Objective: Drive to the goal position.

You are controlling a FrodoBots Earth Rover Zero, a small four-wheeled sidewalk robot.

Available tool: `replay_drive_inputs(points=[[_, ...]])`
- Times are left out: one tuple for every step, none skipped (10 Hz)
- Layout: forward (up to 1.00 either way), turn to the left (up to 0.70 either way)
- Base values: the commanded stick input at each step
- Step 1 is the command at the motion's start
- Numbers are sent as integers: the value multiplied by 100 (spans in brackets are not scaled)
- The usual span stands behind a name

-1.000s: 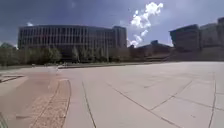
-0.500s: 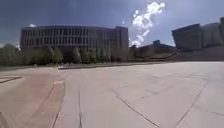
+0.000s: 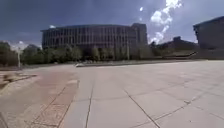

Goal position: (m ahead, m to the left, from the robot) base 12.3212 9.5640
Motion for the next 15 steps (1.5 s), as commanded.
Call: replay_drive_inputs(points=[[85,1],[85,1],[85,1],[85,1],[85,1],[85,1],[85,1],[85,1],[85,1],[85,1],[85,1],[85,1],[85,1],[85,1],[85,1]])
